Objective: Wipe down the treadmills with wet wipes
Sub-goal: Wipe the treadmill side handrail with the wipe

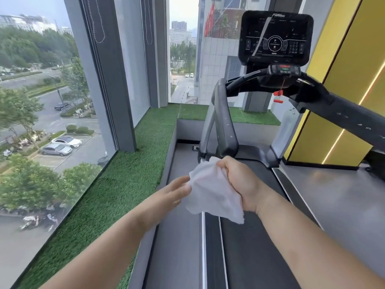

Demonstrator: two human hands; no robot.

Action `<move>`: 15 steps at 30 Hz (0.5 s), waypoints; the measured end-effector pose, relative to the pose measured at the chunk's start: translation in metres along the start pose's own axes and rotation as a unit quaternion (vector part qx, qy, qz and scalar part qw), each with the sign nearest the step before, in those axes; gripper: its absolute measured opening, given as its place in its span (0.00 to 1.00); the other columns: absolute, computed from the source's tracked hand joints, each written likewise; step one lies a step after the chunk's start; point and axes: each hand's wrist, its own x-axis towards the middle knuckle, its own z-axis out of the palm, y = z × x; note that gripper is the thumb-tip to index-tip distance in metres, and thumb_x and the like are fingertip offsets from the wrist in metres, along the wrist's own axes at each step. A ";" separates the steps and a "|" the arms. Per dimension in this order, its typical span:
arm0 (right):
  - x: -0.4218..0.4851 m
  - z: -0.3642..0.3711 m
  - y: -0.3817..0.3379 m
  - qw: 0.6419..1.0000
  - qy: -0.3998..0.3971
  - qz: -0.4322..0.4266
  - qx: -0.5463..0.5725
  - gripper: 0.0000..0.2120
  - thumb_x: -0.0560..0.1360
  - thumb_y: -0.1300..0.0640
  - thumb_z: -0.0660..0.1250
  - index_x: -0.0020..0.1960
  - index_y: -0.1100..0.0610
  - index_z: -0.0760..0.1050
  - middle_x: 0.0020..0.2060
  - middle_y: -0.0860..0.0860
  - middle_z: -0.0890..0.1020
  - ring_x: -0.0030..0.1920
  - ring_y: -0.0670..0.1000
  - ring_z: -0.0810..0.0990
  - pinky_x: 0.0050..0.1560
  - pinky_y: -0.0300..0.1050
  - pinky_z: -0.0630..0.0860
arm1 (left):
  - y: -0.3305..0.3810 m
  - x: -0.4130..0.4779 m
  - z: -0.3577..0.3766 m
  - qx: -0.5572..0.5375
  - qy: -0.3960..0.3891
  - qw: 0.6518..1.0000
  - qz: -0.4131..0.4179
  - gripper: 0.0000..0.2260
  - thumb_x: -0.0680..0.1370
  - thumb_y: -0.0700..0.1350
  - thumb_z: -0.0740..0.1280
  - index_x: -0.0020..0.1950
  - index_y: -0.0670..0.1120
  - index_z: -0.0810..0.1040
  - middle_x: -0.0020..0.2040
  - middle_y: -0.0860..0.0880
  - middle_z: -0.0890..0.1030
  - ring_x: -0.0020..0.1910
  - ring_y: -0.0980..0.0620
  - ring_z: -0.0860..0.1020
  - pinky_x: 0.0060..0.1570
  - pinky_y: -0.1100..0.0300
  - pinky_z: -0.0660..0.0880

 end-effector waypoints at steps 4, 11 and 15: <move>0.026 -0.005 -0.026 0.997 0.008 -0.017 0.073 0.22 0.78 0.51 0.52 0.37 0.59 0.80 0.34 0.55 0.80 0.37 0.54 0.80 0.42 0.42 0.76 | 0.029 0.026 -0.016 -0.068 -0.044 0.997 -0.001 0.24 0.59 0.54 0.81 0.49 0.43 0.84 0.52 0.40 0.83 0.52 0.42 0.80 0.61 0.43 0.73; 0.104 -0.009 0.025 0.972 0.005 0.004 0.234 0.44 0.66 0.28 0.64 0.69 0.59 0.71 0.68 0.59 0.72 0.70 0.59 0.68 0.72 0.53 0.62 | 0.036 0.086 -0.090 -0.123 0.096 0.985 -0.069 0.21 0.67 0.46 0.76 0.55 0.37 0.80 0.53 0.39 0.82 0.47 0.44 0.81 0.43 0.55 0.78; 0.154 -0.002 0.028 0.990 0.087 -0.020 0.114 0.20 0.77 0.49 0.62 0.60 0.63 0.78 0.60 0.61 0.79 0.56 0.55 0.80 0.55 0.48 0.76 | 0.027 0.116 -0.135 -0.028 0.119 0.989 -0.086 0.11 0.75 0.48 0.70 0.50 0.42 0.83 0.48 0.42 0.84 0.45 0.48 0.83 0.48 0.54 0.80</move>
